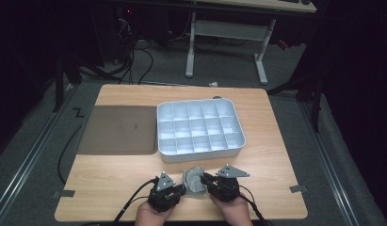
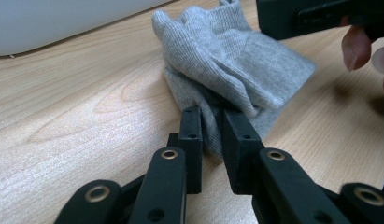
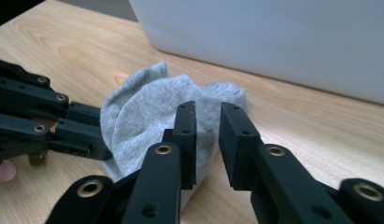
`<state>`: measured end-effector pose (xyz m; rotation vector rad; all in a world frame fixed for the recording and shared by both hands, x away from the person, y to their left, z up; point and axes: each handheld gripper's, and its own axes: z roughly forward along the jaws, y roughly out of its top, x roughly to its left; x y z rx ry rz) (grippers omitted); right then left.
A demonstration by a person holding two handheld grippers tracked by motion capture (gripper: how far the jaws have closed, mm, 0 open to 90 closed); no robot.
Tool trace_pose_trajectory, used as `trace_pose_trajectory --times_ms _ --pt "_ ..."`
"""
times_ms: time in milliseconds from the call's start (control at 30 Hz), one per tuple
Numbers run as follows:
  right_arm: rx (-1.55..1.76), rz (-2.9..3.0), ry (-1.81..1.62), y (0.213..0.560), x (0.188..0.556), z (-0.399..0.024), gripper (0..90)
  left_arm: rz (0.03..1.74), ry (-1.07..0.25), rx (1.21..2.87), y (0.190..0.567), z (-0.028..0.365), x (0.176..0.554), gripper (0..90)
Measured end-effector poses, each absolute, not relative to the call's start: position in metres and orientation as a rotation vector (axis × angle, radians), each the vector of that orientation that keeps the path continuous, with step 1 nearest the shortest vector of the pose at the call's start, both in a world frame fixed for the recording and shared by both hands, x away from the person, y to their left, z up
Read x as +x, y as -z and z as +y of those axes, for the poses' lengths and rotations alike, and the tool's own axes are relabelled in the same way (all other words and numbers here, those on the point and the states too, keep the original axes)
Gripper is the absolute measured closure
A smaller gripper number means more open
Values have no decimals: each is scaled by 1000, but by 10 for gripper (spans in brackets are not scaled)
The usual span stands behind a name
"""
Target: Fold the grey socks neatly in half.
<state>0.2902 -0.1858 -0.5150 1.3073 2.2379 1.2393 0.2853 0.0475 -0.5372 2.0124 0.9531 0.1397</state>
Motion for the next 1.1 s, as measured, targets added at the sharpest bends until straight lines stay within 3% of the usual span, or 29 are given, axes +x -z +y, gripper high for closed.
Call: trace_pose_trajectory --times_ms 233,433,533,733,1100 --pt "1268 2294 -1150 523 292 -178 791 950 -150 2005 532 53 286 715" --pt "1250 2313 -1118 528 292 -175 792 898 -283 1926 501 64 279 780" --pt "1234 2312 -1112 529 291 -174 792 828 -300 1929 485 41 282 802" --pt "1236 2313 -1110 529 291 -174 792 802 -374 2078 502 7 298 840" --pt "1226 2314 -1108 530 291 -173 792 902 -393 2087 529 40 293 899"
